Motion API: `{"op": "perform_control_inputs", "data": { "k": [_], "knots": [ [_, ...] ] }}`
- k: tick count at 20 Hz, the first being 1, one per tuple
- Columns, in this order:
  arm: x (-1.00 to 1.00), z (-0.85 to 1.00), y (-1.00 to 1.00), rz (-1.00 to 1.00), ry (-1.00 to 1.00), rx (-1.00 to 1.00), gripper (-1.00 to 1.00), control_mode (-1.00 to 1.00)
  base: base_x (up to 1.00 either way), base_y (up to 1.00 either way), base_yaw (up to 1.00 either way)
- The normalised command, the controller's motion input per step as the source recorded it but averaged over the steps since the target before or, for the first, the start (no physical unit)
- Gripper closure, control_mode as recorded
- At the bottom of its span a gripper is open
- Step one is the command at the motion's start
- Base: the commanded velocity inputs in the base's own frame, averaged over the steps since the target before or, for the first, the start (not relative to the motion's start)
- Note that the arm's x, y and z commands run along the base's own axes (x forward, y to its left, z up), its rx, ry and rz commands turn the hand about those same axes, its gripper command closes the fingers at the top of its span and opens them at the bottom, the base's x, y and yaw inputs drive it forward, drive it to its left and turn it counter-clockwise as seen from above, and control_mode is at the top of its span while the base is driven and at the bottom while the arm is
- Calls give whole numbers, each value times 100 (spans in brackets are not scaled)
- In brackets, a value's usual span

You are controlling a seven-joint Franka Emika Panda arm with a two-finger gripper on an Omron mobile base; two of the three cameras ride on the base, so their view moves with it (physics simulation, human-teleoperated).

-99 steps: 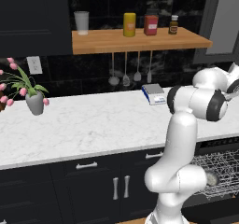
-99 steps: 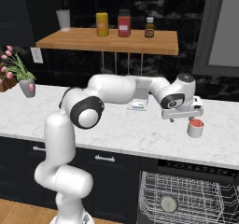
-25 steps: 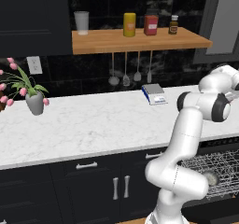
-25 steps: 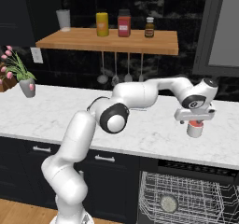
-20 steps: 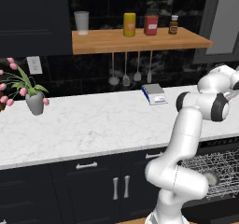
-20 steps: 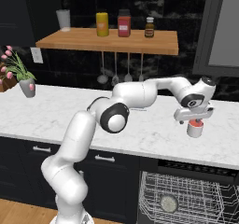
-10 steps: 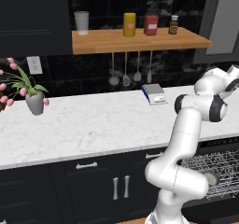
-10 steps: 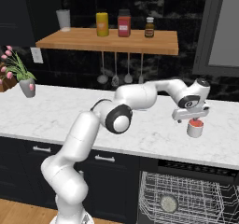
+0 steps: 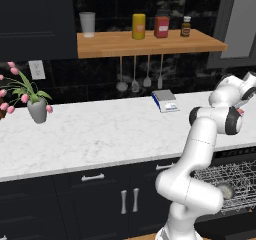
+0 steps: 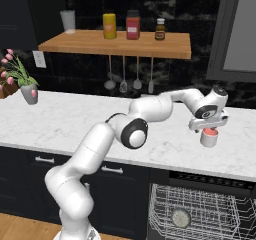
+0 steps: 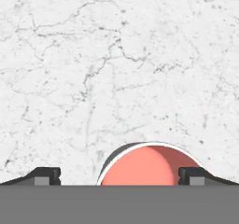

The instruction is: Pick up the cup and bowl from the counter, place them in the dishwasher, and close the dishwasher door.

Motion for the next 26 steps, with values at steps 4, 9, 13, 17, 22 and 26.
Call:
{"op": "perform_control_inputs", "data": {
  "k": [4, 9, 13, 17, 22, 26],
  "knots": [
    [0, -6, -11, 0, 0, 0, -100, -100, 0, 0, 0],
    [-32, -50, 0, 0, 0, -3, -100, -100, 0, 0, 0],
    [-88, -89, 0, 0, 5, -10, -100, -100, 0, 0, 0],
    [-90, -98, 28, -2, 10, -17, 100, -100, 0, 0, 0],
    [-44, -49, 42, -1, -2, -3, 100, -100, 0, 0, 0],
    [-82, -16, 39, -2, -13, 4, 100, -100, 0, 0, 0]
  ]
}}
